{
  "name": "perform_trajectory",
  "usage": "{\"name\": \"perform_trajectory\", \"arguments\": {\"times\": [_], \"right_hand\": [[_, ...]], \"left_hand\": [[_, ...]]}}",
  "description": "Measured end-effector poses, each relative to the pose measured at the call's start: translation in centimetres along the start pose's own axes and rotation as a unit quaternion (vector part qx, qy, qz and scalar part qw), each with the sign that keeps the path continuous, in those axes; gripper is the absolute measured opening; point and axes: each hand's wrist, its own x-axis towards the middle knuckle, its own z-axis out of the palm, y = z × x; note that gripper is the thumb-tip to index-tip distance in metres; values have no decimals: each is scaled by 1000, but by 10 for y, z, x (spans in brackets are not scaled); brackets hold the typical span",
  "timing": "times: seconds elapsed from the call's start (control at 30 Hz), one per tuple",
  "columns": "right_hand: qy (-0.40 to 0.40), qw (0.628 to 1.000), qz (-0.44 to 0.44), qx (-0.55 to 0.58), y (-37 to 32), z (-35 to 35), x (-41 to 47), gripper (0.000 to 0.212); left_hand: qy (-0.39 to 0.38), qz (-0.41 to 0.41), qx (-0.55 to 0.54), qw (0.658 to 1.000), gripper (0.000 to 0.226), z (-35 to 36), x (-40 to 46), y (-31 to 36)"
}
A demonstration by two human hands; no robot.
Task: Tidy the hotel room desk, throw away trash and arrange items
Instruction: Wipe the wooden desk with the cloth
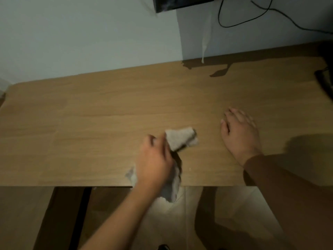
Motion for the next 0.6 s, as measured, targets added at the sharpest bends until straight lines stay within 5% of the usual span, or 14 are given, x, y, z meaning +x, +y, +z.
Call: {"name": "perform_trajectory", "arguments": {"times": [0.2, 0.4, 0.6], "right_hand": [[11, 1000, 7, 5, 3, 5, 4, 42], [-7, 1000, -4, 0, 6, 7, 10, 47], [66, 998, -6, 16, 7, 19, 10, 43]], "left_hand": [[45, -40, 22, 998, 42, -1, 186, -26], [63, -6, 48, 997, 37, 42, 270, 35], [0, 210, 6, 978, 33, 45, 209, 43]]}}
